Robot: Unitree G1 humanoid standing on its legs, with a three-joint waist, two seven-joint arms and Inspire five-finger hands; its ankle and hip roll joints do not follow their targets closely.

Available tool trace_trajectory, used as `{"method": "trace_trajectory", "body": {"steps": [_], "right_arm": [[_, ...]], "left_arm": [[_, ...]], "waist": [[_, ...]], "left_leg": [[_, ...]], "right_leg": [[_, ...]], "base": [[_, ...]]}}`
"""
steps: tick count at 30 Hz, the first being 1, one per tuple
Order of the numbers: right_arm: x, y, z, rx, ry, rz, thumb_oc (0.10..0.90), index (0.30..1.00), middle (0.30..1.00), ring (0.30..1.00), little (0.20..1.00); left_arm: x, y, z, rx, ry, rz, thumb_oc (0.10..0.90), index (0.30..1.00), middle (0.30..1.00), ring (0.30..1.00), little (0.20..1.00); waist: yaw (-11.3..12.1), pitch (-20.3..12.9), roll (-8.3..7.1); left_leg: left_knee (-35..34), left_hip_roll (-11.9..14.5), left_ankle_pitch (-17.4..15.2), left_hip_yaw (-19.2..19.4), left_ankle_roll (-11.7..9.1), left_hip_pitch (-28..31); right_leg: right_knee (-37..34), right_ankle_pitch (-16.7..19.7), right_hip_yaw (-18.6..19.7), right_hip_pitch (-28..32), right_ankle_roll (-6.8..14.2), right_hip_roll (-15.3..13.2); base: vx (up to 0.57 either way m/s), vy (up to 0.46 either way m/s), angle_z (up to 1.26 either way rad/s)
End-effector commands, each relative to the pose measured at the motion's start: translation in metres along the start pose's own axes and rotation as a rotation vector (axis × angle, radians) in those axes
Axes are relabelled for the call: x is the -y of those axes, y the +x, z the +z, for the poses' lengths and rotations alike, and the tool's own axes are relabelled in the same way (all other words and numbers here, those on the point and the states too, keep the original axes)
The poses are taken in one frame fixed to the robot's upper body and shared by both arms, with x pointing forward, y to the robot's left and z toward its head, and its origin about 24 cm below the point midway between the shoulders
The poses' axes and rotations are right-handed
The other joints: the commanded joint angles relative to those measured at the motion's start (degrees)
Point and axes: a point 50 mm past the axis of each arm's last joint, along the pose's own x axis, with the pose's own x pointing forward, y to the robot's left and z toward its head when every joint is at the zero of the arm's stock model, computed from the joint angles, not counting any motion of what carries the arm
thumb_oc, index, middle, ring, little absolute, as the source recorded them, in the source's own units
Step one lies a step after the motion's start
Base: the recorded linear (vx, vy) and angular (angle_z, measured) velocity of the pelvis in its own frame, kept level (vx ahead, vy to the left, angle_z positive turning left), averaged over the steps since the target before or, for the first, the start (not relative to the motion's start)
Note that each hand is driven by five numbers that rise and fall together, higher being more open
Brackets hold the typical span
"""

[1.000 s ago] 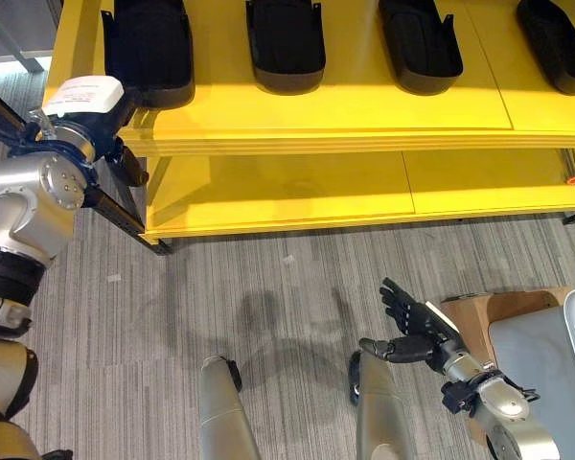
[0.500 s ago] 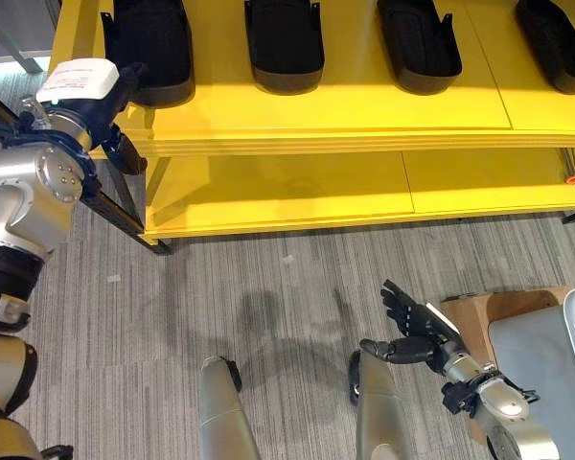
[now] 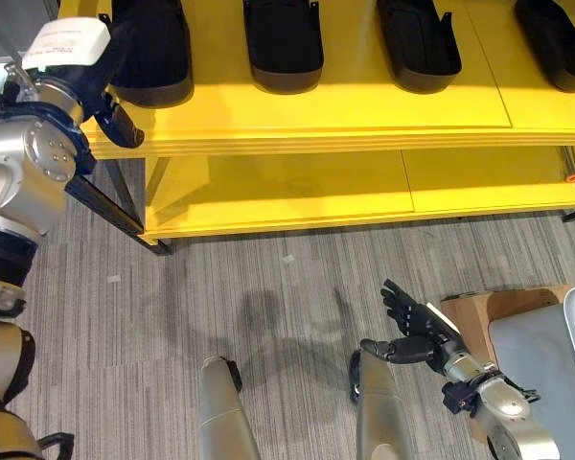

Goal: Move parts from the plastic box to the shelf.

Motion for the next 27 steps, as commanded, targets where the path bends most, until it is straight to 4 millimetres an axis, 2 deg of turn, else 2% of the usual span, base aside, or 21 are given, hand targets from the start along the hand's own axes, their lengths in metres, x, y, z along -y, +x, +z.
{"method": "trace_trajectory", "body": {"steps": [1,8,18,27], "right_arm": [[0.012,-0.006,0.027,0.128,-0.061,0.014,0.900,1.000,1.000,1.000,1.000],[0.014,-0.006,0.028,0.132,-0.074,0.010,0.900,1.000,1.000,1.000,1.000],[0.017,-0.007,0.029,0.134,-0.069,0.009,0.900,1.000,1.000,1.000,1.000],[0.013,-0.012,0.021,0.112,-0.036,0.033,0.900,1.000,1.000,1.000,1.000]], "left_arm": [[-0.077,-0.002,0.008,0.043,0.070,0.278,0.900,1.000,1.000,1.000,1.000],[-0.083,-0.007,0.013,0.086,0.086,0.273,0.900,1.000,1.000,1.000,1.000],[-0.072,-0.009,0.064,0.356,-0.036,0.149,0.900,1.000,1.000,1.000,1.000],[-0.066,-0.010,0.082,0.452,-0.023,0.054,0.900,1.000,1.000,1.000,1.000]], "waist": [[-0.20,-5.03,2.80],[0.13,-4.97,2.99],[-0.08,-5.22,3.15],[-0.47,-5.37,3.13]], "left_leg": [[-1.10,-1.46,-1.26,-0.88,4.40,0.94],[-1.59,-1.56,-0.81,-1.25,4.21,1.01],[-1.87,-1.59,-0.35,-1.50,4.07,0.70],[-2.17,-1.47,-0.03,-1.45,3.98,0.47]], "right_leg": [[-2.01,-0.47,-0.39,3.93,-4.76,0.45],[-2.03,-0.43,-0.55,4.10,-4.84,0.49],[-2.49,0.35,-0.67,4.19,-4.81,0.72],[-3.00,0.87,-0.51,3.79,-4.65,0.80]], "base": [[0.00,0.000,0.00],[0.00,0.000,0.00],[0.00,0.000,0.00],[0.00,0.000,0.00]]}}
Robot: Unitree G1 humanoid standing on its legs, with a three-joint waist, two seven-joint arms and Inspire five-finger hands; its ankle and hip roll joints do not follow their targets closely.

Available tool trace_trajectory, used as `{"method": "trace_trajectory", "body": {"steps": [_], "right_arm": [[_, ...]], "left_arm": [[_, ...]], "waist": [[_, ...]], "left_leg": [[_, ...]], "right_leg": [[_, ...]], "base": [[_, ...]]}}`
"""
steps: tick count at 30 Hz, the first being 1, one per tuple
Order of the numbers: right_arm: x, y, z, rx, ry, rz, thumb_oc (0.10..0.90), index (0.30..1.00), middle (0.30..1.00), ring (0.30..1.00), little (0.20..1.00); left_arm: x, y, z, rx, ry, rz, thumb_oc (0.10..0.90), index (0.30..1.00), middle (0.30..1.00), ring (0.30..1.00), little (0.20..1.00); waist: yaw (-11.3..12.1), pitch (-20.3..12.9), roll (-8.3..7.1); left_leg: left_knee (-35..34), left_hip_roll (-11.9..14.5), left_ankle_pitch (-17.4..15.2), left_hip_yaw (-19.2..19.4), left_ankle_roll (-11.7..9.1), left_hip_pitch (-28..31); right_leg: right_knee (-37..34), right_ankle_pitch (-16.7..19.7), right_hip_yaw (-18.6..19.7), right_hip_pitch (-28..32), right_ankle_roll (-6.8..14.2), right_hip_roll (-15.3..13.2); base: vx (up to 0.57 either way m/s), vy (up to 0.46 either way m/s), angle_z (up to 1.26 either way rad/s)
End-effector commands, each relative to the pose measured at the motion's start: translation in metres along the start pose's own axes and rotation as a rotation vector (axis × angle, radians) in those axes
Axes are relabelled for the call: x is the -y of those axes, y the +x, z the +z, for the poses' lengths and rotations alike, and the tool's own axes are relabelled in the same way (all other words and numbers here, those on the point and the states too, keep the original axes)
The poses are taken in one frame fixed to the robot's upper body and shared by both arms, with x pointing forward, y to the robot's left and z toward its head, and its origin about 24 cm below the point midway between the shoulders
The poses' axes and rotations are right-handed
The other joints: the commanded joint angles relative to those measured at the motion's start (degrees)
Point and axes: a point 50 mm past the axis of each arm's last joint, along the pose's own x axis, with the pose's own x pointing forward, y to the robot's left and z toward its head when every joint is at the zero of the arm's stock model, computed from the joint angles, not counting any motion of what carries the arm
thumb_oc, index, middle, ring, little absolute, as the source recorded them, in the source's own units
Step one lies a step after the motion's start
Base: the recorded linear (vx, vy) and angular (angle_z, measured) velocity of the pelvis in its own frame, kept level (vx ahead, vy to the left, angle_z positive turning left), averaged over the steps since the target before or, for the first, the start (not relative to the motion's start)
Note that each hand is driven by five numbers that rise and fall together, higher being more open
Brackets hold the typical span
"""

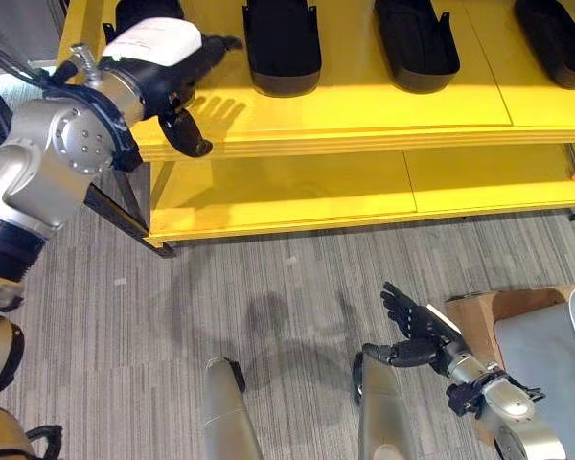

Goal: Move parts from the plastic box to the shelf.

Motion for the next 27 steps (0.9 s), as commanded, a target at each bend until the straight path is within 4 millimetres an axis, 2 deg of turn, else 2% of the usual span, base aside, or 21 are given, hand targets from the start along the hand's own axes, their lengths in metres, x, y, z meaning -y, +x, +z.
{"method": "trace_trajectory", "body": {"steps": [1,9,16,19,21,27], "right_arm": [[0.010,-0.010,0.021,0.126,-0.016,0.008,0.900,1.000,1.000,1.000,1.000],[0.009,-0.012,0.021,0.124,-0.020,0.017,0.900,1.000,1.000,1.000,1.000],[0.008,-0.011,0.021,0.129,-0.022,0.012,0.900,1.000,1.000,1.000,1.000],[0.008,-0.011,0.022,0.134,-0.019,0.011,0.900,1.000,1.000,1.000,1.000],[0.008,-0.010,0.023,0.137,-0.025,0.011,0.900,1.000,1.000,1.000,1.000],[0.008,-0.009,0.025,0.146,-0.031,0.002,0.900,1.000,1.000,1.000,1.000]], "left_arm": [[-0.062,-0.009,0.019,0.098,0.028,0.183,0.900,1.000,1.000,1.000,1.000],[-0.048,-0.010,0.013,0.079,0.026,0.124,0.900,1.000,1.000,1.000,1.000],[-0.034,-0.012,-0.004,0.004,-0.002,0.094,0.900,1.000,1.000,1.000,1.000],[-0.026,-0.013,-0.017,-0.055,-0.021,0.079,0.900,1.000,1.000,1.000,1.000],[-0.016,-0.015,-0.033,-0.130,-0.039,0.065,0.900,1.000,1.000,1.000,1.000],[-0.002,-0.017,-0.052,-0.218,-0.094,0.049,0.900,1.000,1.000,1.000,1.000]], "waist": [[-0.22,-5.32,1.74],[-0.27,-5.07,1.74],[-0.30,-4.83,1.65],[-0.28,-4.57,1.59],[-0.34,-4.41,1.68],[-0.49,-3.96,1.69]], "left_leg": [[-1.72,-1.37,-0.43,-1.20,4.29,0.16],[-1.85,-1.27,-0.33,-1.08,4.29,0.21],[-1.62,-1.23,-0.35,-1.03,4.30,0.05],[-1.42,-1.20,-0.45,-0.97,4.36,-0.05],[-1.08,-1.24,-0.55,-0.95,4.44,-0.22],[-0.56,-1.20,-0.72,-0.89,4.66,-0.78]], "right_leg": [[-3.28,0.85,-0.27,3.58,-4.63,0.84],[-3.27,0.92,-0.16,3.46,-4.62,0.83],[-3.11,0.84,-0.09,3.29,-4.71,0.82],[-2.98,0.76,-0.08,3.07,-4.72,0.83],[-2.72,0.68,0.05,2.83,-4.77,0.88],[-2.44,0.59,0.23,2.33,-4.75,0.79]], "base": [[0.00,0.000,0.00],[0.00,0.000,0.00],[0.00,0.000,0.00],[0.00,0.000,0.00],[0.00,0.000,0.00],[0.00,0.000,0.00]]}}
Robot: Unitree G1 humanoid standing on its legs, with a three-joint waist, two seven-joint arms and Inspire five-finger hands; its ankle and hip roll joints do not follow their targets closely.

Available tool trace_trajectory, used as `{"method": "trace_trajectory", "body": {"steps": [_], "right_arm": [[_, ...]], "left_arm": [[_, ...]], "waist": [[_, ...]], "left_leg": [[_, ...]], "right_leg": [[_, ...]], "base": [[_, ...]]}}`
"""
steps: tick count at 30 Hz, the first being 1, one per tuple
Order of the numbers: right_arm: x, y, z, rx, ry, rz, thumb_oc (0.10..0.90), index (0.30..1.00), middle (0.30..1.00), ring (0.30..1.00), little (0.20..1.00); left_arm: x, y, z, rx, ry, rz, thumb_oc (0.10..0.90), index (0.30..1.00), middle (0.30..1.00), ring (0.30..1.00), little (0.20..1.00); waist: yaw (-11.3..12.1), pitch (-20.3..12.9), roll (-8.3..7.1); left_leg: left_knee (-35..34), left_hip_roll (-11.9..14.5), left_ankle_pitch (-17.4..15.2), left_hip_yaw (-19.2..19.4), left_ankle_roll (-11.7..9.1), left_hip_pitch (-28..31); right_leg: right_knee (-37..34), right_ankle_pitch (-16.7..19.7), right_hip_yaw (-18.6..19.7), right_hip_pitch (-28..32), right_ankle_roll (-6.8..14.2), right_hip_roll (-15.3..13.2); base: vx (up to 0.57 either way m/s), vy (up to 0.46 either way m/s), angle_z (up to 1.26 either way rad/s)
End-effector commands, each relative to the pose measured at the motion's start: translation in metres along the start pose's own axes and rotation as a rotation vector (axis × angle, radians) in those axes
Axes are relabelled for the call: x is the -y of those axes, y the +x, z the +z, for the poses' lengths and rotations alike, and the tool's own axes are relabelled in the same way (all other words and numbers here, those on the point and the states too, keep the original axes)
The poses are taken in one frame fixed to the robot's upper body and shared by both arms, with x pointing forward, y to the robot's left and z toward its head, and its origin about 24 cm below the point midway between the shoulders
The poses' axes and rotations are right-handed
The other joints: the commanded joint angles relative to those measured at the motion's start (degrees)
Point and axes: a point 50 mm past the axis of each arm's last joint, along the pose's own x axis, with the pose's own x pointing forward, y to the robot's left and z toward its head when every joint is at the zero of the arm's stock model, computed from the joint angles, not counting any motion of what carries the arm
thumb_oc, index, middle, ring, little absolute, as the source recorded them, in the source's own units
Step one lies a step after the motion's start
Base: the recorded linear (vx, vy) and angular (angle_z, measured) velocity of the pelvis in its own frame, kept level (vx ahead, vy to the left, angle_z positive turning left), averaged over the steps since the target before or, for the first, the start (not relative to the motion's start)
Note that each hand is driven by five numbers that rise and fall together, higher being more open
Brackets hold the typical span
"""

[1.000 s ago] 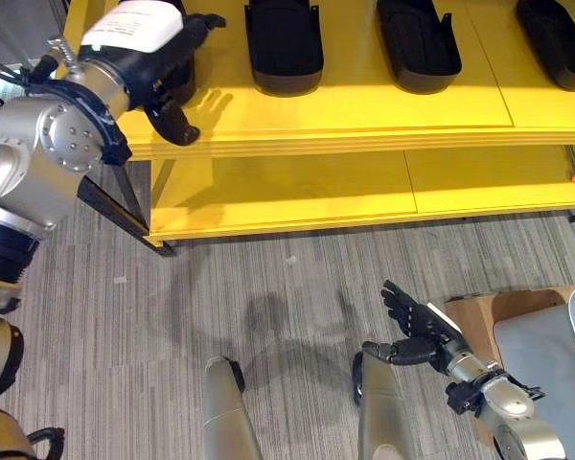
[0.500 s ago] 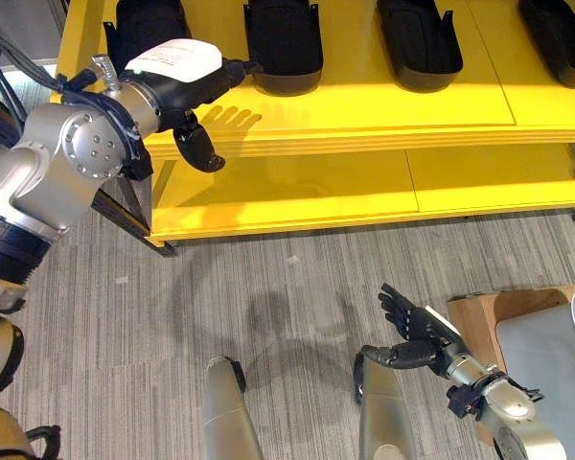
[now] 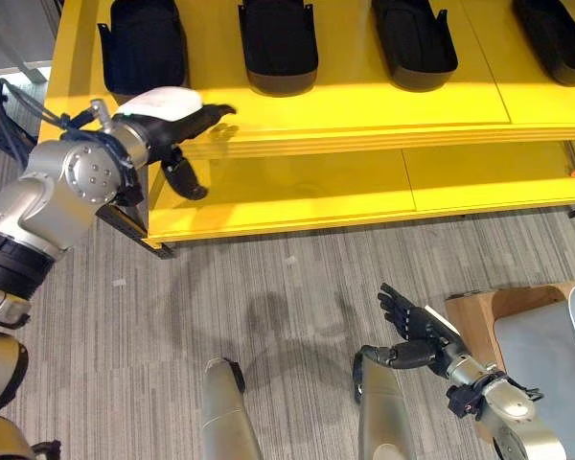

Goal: Move parts from the plastic box to the shelf.

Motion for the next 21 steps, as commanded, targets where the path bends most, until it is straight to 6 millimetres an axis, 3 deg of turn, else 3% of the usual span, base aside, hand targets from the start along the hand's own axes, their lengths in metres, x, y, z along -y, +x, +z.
{"method": "trace_trajectory", "body": {"steps": [1,10,21], "right_arm": [[0.009,-0.010,0.025,0.142,-0.043,-0.018,0.900,1.000,1.000,1.000,1.000],[0.010,-0.009,0.025,0.140,-0.062,-0.028,0.900,1.000,1.000,1.000,1.000],[0.011,-0.006,0.027,0.144,-0.065,-0.032,0.900,1.000,1.000,1.000,1.000]], "left_arm": [[-0.056,-0.012,-0.005,-0.022,-0.011,0.252,0.900,1.000,1.000,1.000,1.000],[-0.049,-0.011,-0.018,-0.081,-0.047,0.272,0.900,1.000,1.000,1.000,1.000],[-0.055,-0.009,-0.012,-0.060,-0.059,0.326,0.900,1.000,1.000,1.000,1.000]], "waist": [[0.44,-3.96,1.70],[0.38,-3.82,1.66],[0.41,-3.80,1.45]], "left_leg": [[-0.94,-1.27,-0.57,-0.96,4.51,-0.29],[-0.73,-1.33,-0.67,-0.59,4.63,-0.82],[-0.44,-1.47,-0.85,-0.44,4.79,-1.35]], "right_leg": [[-2.27,0.54,0.09,2.68,-4.69,0.69],[-2.45,0.81,0.15,2.29,-4.72,0.59],[-2.20,0.95,0.48,1.45,-4.67,0.51]], "base": [[0.00,0.000,0.00],[0.01,0.005,-0.01],[0.00,0.000,0.00]]}}
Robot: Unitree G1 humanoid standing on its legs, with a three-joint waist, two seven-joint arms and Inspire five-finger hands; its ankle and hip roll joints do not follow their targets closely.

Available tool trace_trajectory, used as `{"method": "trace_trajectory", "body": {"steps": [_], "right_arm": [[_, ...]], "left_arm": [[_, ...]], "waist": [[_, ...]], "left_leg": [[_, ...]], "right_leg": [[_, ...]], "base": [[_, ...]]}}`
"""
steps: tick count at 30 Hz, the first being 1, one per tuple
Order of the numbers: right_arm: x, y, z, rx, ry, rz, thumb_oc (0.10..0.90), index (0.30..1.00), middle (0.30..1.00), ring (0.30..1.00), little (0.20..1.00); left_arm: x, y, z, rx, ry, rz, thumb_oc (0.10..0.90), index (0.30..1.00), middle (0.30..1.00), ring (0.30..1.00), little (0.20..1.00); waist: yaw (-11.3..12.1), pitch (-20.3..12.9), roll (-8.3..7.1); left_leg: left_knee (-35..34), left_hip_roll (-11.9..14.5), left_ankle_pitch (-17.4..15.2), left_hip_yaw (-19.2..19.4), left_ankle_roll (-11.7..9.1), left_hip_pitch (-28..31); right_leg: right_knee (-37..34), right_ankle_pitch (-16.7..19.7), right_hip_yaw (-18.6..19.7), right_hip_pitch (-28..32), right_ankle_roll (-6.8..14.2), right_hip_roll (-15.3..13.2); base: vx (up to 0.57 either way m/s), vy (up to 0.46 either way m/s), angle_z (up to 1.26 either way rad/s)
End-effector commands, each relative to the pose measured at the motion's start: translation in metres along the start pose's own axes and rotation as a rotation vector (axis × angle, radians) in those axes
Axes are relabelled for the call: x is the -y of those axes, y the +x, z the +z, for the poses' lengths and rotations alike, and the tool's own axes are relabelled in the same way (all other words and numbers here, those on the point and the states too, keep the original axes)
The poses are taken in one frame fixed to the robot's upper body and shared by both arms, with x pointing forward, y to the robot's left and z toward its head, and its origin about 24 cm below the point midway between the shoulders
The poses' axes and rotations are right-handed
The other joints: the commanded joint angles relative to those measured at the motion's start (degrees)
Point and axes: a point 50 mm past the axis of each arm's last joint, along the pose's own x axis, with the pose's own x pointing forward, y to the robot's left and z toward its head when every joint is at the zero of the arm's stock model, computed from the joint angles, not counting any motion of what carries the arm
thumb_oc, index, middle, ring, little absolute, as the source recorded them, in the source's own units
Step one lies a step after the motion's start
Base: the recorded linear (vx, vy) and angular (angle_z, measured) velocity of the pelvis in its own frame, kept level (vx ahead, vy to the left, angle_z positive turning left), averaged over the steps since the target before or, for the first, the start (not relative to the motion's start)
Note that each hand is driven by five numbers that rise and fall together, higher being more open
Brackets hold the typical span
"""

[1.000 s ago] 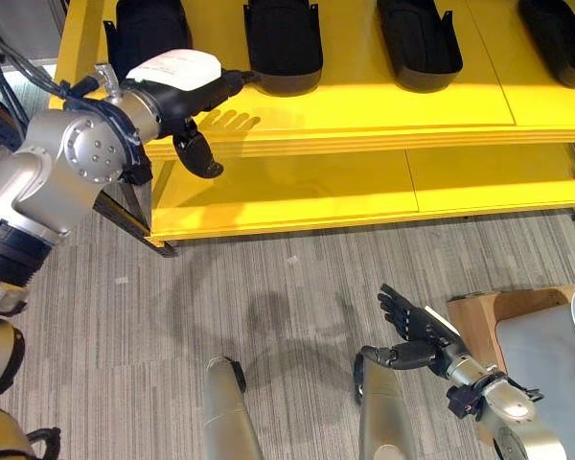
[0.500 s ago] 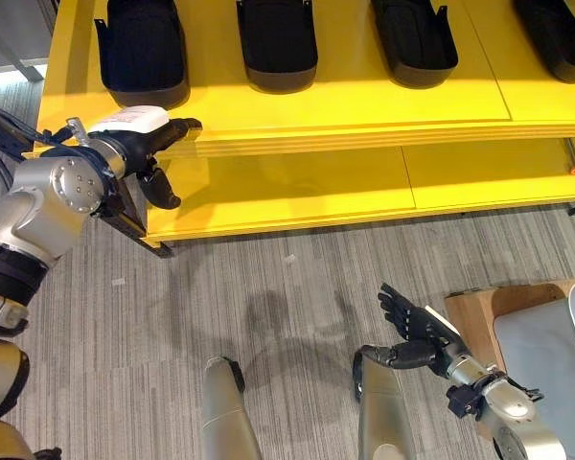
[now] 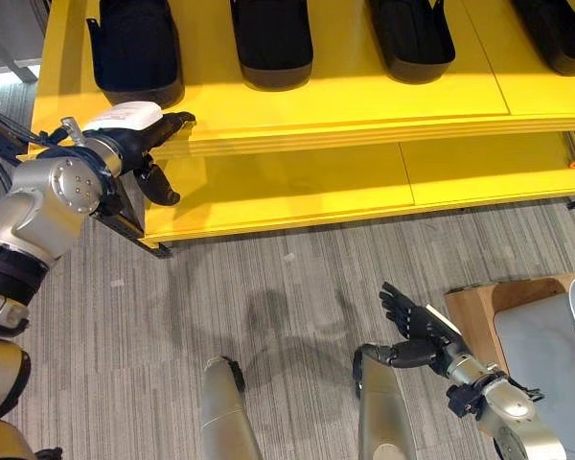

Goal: Move parts from the plastic box to the shelf.

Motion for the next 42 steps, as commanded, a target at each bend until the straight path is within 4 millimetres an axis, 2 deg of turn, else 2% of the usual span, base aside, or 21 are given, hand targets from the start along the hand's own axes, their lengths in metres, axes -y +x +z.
{"method": "trace_trajectory", "body": {"steps": [1,24,42], "right_arm": [[0.010,-0.005,0.025,0.130,-0.057,-0.017,0.900,1.000,1.000,1.000,1.000],[0.009,-0.006,0.021,0.112,-0.049,-0.017,0.900,1.000,1.000,1.000,1.000],[0.009,-0.007,0.018,0.103,-0.040,-0.016,0.900,1.000,1.000,1.000,1.000]], "left_arm": [[-0.059,-0.008,0.006,0.019,-0.044,0.295,0.900,1.000,1.000,1.000,1.000],[-0.071,-0.020,-0.009,-0.053,-0.005,0.358,0.900,1.000,1.000,1.000,1.000],[-0.081,-0.024,-0.012,-0.072,0.025,0.403,0.900,1.000,1.000,1.000,1.000]], "waist": [[0.38,-3.75,1.45],[0.78,-3.60,1.73],[0.91,-3.38,1.76]], "left_leg": [[-0.55,-1.50,-0.67,-1.64,4.44,-0.84],[-0.44,-1.65,-0.76,-1.55,4.48,-1.22],[0.05,-1.82,-0.96,-1.44,4.66,-2.10]], "right_leg": [[-1.88,0.34,-0.71,2.81,-4.69,0.52],[-1.31,-0.14,-0.58,1.94,-4.92,0.64],[-0.97,0.08,-0.48,1.11,-4.92,0.53]], "base": [[0.00,0.000,0.00],[0.00,0.000,0.00],[0.00,0.000,0.00]]}}
